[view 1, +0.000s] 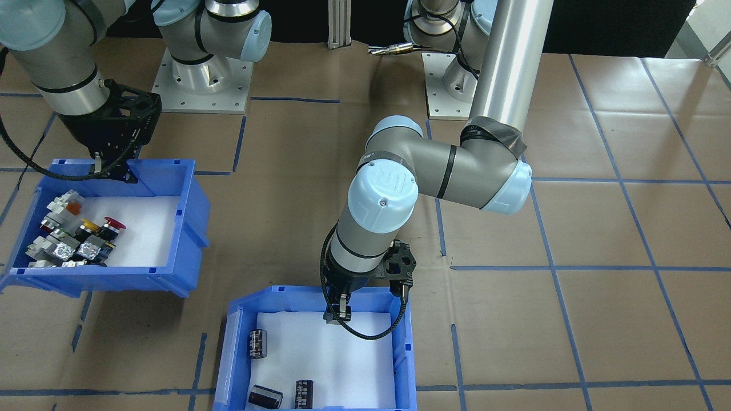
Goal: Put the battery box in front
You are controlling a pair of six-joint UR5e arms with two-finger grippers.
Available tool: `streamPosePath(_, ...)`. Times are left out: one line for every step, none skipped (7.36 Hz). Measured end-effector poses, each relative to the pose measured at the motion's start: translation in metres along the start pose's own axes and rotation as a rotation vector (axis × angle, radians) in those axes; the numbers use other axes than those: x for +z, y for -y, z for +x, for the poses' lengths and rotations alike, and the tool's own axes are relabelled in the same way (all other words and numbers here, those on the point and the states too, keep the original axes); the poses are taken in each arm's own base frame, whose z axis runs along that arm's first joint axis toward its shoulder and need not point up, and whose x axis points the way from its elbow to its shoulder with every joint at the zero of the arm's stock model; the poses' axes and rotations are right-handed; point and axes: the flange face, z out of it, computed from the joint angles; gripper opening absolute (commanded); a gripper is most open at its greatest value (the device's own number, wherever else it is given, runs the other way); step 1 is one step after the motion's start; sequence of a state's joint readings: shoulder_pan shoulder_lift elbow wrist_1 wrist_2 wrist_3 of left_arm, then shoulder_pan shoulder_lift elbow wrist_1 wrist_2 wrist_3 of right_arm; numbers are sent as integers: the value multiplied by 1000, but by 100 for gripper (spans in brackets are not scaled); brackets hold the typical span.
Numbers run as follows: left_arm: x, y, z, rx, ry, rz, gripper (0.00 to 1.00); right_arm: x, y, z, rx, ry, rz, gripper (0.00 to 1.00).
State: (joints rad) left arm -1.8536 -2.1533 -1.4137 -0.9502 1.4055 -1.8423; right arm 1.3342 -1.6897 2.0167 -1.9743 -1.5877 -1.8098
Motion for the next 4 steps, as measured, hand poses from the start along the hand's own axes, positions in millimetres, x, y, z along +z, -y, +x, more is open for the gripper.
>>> streamPosePath(-18, 3, -1, 23, 2, 8, 98, 3, 5, -15, -5, 4, 0, 0)
streamPosePath(-51, 16, -5, 75, 26, 23, 98, 4, 11, -32, -4, 5, 3, 0)
streamPosePath(-95, 37, -12, 152, 57, 35, 98, 7, 19, -54, 2, 7, 11, 0)
streamPosePath(-137, 57, -25, 267, 83, 57, 99, 14, 30, -74, 8, 15, 18, 0)
